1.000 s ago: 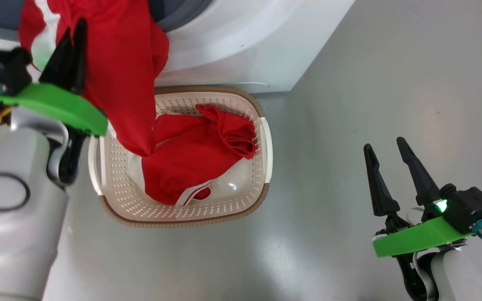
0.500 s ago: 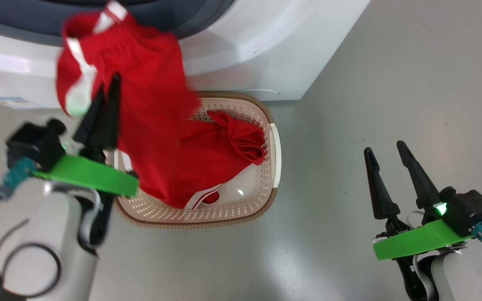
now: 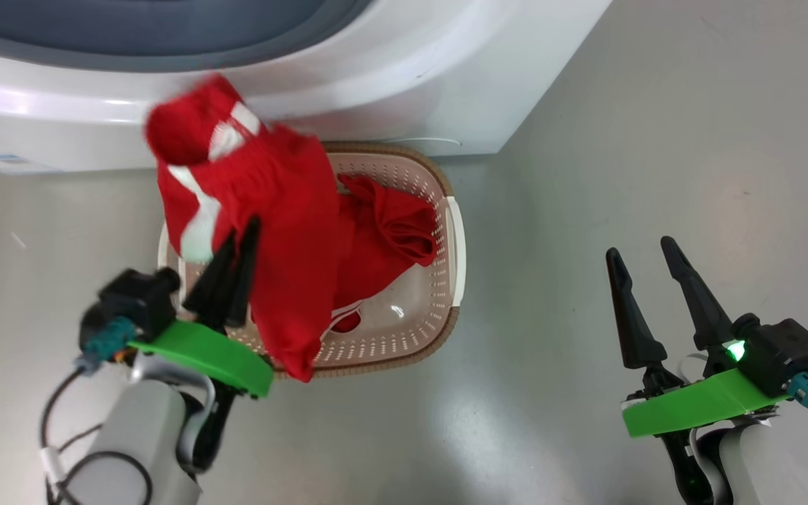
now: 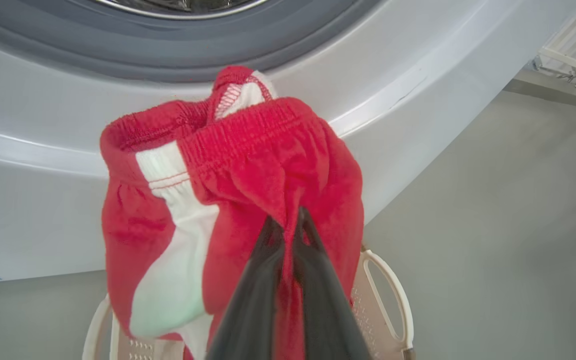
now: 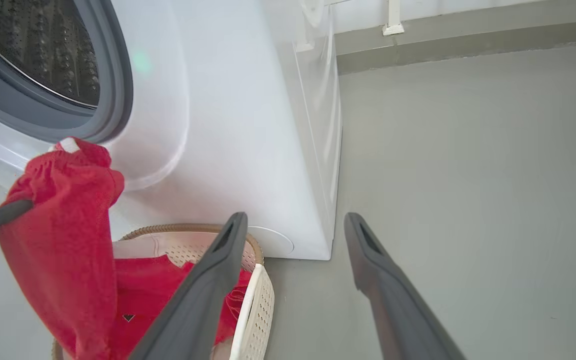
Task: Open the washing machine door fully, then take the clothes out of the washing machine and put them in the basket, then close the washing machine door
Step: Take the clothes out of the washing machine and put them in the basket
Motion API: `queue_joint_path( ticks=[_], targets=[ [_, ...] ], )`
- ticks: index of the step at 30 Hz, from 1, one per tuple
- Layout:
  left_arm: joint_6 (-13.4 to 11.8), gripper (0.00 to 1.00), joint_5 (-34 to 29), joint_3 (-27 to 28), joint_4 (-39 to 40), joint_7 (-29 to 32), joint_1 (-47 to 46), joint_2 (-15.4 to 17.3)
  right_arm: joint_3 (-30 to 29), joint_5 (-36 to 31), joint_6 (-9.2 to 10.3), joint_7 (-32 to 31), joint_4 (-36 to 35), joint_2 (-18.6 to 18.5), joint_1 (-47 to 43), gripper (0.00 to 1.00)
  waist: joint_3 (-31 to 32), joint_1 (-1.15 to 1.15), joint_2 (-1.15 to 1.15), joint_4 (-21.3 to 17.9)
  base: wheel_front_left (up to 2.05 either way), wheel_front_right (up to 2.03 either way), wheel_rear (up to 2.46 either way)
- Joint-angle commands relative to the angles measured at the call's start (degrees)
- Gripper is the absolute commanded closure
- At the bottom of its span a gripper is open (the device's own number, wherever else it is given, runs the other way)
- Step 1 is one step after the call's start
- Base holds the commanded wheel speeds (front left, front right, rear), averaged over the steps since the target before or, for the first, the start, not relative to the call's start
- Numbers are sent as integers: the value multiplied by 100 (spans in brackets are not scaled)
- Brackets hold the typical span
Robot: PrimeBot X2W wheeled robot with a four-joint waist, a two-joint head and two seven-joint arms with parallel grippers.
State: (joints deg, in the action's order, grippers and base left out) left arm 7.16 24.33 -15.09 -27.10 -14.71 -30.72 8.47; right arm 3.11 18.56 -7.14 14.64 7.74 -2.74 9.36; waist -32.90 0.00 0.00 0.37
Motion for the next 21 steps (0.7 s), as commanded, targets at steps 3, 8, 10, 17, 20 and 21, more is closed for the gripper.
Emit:
queue_joint_path(
  ticks=[3, 8, 10, 17, 20, 21],
  targets=[
    [31, 100, 95, -30, -277, -29, -113, 167, 157, 55, -35, 36, -142, -14, -41, 0, -122, 0, 0, -80, 0, 0, 0],
    [32, 100, 155, -321, -835, -29, -434, 212, 153, 79, -35, 36, -172, -14, 19, 0, -266, 0, 0, -136, 0, 0, 0],
    [32, 100, 196, -457, -1117, -29, -582, 212, 154, 85, -35, 36, -179, -14, 43, 0, -321, 0, 0, -147, 0, 0, 0],
    [32, 100, 388, -982, -2185, -29, -1208, 212, 236, 125, -35, 36, -216, -14, 193, 0, -582, 0, 0, -244, 0, 0, 0],
    [32, 100, 473, -1160, -2528, -29, -1449, 215, 276, 143, -35, 36, -224, -14, 248, 0, -705, 0, 0, -299, 0, 0, 0],
    [32, 100, 496, -1210, -2602, -29, -1526, 218, 284, 148, -35, 36, -230, -14, 263, 0, -748, 0, 0, -316, 0, 0, 0]
  ],
)
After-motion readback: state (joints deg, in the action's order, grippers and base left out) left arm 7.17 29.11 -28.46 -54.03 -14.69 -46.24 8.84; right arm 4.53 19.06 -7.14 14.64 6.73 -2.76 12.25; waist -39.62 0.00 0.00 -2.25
